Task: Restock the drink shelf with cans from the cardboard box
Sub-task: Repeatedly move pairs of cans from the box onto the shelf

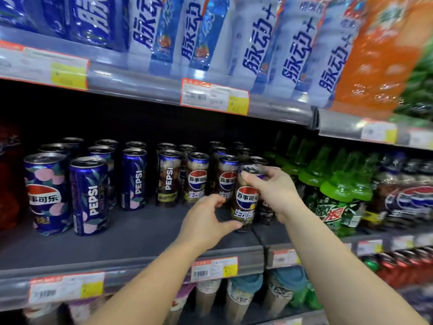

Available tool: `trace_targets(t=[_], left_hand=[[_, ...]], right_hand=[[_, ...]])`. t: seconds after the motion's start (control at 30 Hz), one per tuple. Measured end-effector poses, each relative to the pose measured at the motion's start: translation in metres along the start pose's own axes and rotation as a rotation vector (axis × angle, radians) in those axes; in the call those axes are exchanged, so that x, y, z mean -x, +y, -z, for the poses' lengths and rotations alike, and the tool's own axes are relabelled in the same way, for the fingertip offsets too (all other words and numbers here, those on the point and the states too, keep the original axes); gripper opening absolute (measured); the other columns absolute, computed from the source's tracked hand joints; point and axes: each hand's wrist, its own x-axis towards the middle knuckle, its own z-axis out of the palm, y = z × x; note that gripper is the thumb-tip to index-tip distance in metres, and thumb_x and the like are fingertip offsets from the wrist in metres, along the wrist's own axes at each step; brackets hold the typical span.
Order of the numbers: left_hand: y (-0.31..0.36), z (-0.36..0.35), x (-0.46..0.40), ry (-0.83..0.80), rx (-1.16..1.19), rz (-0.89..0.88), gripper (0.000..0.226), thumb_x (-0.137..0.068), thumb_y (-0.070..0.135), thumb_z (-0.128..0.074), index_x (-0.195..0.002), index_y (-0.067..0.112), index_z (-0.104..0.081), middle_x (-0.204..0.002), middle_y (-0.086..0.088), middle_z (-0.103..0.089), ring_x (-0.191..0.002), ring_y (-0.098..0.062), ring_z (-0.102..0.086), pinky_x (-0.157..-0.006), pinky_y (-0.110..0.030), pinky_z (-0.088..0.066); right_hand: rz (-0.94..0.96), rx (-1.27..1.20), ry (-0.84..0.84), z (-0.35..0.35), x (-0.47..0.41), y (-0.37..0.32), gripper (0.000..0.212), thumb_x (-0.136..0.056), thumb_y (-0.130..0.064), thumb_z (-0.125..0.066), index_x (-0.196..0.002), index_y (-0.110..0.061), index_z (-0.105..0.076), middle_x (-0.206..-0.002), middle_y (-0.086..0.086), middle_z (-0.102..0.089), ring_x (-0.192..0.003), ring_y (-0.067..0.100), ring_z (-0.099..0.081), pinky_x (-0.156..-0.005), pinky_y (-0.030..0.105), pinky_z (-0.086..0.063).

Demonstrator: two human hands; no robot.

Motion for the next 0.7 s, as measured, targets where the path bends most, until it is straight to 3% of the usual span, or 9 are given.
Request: trace_targets(t=[0.1, 0.2, 0.33, 0.43, 0.57, 0.7], left_hand=[[0.0, -0.019, -0.01, -0.034, 0.004, 0.056, 0.073, -0.065, 0.042, -0.084, -0.127, 0.019, -0.054, -0.121, 0.003, -0.061, -0.108, -0.01, -0.058, -0.092, -0.027, -0.047], [-0.003, -0.029, -0.017, -0.071, 0.04, 0.099, 0.065, -0.066, 0.036, -0.085, -0.123, 0.02, -0.057, -0.109, 0.007, -0.065, -0.098, -0.009, -0.06, -0.082, -0.023, -0.046], [-0.006, -0.036, -0.025, -0.101, 0.021, 0.128, 0.063, -0.064, 0.037, -0.085, -0.119, 0.021, -0.059, -0.113, 0.004, -0.068, -0.103, -0.013, -0.063, -0.091, -0.034, -0.05], [-0.008, -0.037, -0.029, -0.077, -0.011, 0.151, 0.06, -0.064, 0.037, -0.084, -0.116, 0.019, -0.06, -0.113, 0.002, -0.069, -0.102, -0.016, -0.064, -0.09, -0.036, -0.051], [-0.007, -0.038, -0.032, -0.03, -0.04, 0.191, 0.056, -0.067, 0.036, -0.083, -0.113, 0.017, -0.06, -0.112, -0.002, -0.069, -0.103, -0.02, -0.063, -0.087, -0.035, -0.051], [-0.004, -0.04, -0.031, -0.022, -0.03, 0.203, 0.056, -0.067, 0.036, -0.084, -0.114, 0.017, -0.06, -0.113, -0.002, -0.068, -0.103, -0.019, -0.062, -0.089, -0.036, -0.051]], right_hand=[[0.007, 0.019, -0.047, -0.007, -0.003, 0.004, 0.045, -0.08, -0.032, -0.078, -0.118, -0.017, -0.061, -0.101, 0.002, -0.071, -0.095, 0.017, -0.068, -0.088, 0.032, -0.054], [-0.005, 0.024, -0.076, -0.009, -0.007, 0.005, 0.065, -0.08, -0.034, -0.078, -0.135, -0.012, -0.052, -0.103, 0.0, -0.067, -0.1, 0.016, -0.065, -0.09, 0.03, -0.052], [-0.033, 0.017, -0.127, -0.006, -0.012, 0.008, 0.082, -0.078, -0.035, -0.079, -0.146, -0.011, -0.04, -0.125, 0.004, -0.065, -0.111, 0.016, -0.062, -0.099, 0.035, -0.05], [-0.01, 0.023, -0.148, -0.002, -0.012, 0.007, 0.084, -0.079, -0.026, -0.079, -0.149, -0.013, -0.034, -0.137, 0.006, -0.057, -0.116, 0.015, -0.058, -0.095, 0.029, -0.048], [0.052, 0.061, -0.135, -0.003, -0.013, 0.01, 0.081, -0.078, -0.018, -0.08, -0.147, -0.014, -0.037, -0.141, 0.007, -0.055, -0.122, 0.015, -0.056, -0.105, 0.038, -0.047], [0.117, 0.127, -0.114, -0.004, -0.013, 0.012, 0.071, -0.08, -0.011, -0.077, -0.143, -0.016, -0.045, -0.136, 0.004, -0.059, -0.119, 0.014, -0.058, -0.104, 0.04, -0.048]])
